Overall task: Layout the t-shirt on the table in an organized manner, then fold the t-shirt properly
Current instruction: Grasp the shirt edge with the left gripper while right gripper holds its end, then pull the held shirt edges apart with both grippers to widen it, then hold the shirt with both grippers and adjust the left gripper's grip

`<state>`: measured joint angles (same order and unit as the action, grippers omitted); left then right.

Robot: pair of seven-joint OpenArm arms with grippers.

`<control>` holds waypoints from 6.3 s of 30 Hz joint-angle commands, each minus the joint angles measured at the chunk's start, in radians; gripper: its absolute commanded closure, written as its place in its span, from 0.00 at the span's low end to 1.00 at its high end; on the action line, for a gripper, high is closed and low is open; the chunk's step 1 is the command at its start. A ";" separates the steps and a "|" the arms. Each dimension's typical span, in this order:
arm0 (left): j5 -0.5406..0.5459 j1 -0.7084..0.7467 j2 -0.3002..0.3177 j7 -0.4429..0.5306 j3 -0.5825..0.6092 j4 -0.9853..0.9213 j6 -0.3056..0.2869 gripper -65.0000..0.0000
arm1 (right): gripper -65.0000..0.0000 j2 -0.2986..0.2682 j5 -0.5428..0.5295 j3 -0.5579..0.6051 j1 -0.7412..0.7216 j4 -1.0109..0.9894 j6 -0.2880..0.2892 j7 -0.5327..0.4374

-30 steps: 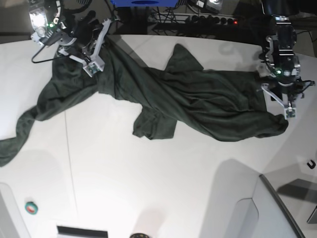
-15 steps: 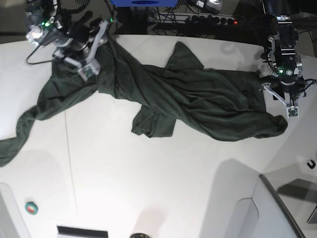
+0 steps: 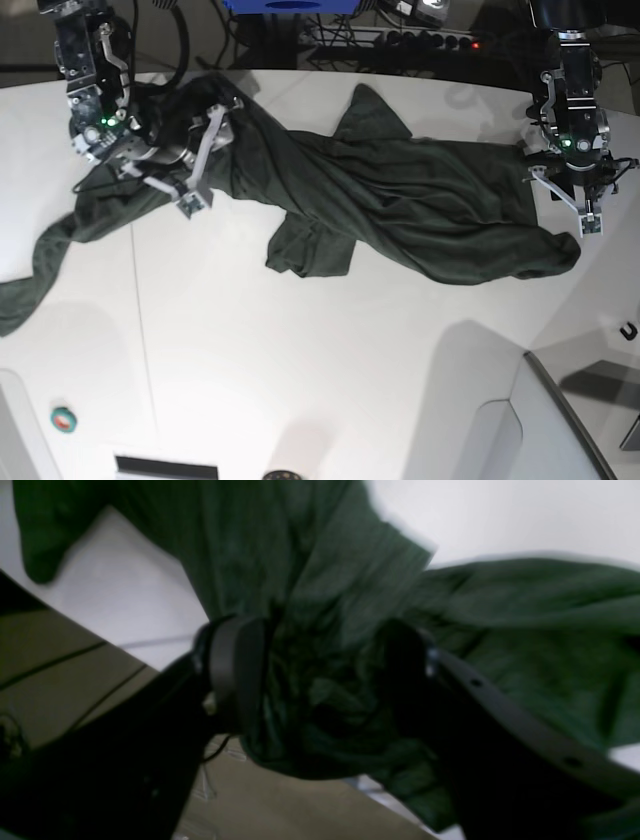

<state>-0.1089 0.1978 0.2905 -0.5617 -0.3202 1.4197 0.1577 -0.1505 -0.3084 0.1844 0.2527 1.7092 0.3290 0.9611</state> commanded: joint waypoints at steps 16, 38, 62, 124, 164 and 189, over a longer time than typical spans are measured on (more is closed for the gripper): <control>-0.013 -0.007 0.017 0.019 -0.007 0.013 0.012 0.66 | 0.99 -0.007 -0.008 -0.001 -0.071 0.050 0.000 0.012; -0.004 -0.007 0.014 0.019 0.146 0.013 0.010 0.66 | 0.99 -0.045 -0.008 -0.003 -0.249 0.294 -0.084 0.025; -0.013 -0.268 -0.092 0.102 0.298 -0.313 0.010 0.66 | 1.00 -0.245 -0.015 -0.119 -0.451 0.295 -0.080 -0.166; -0.001 -0.334 0.060 0.296 0.327 -0.580 0.010 1.00 | 1.00 -0.211 -0.015 -0.128 -0.326 0.292 -0.078 -0.169; 0.168 -0.090 0.017 -0.001 0.141 0.094 0.010 1.00 | 1.00 -0.206 -0.015 -0.128 -0.296 0.291 -0.078 -0.170; 0.180 -0.475 0.062 0.322 0.387 -0.693 0.010 0.40 | 1.00 -0.206 -0.015 -0.122 -0.289 0.289 -0.078 -0.170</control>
<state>0.0689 -0.2684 0.3408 -0.2085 0.0677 0.7242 0.1787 -0.3466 -0.3187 0.0658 -0.0208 1.9877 0.2539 0.8150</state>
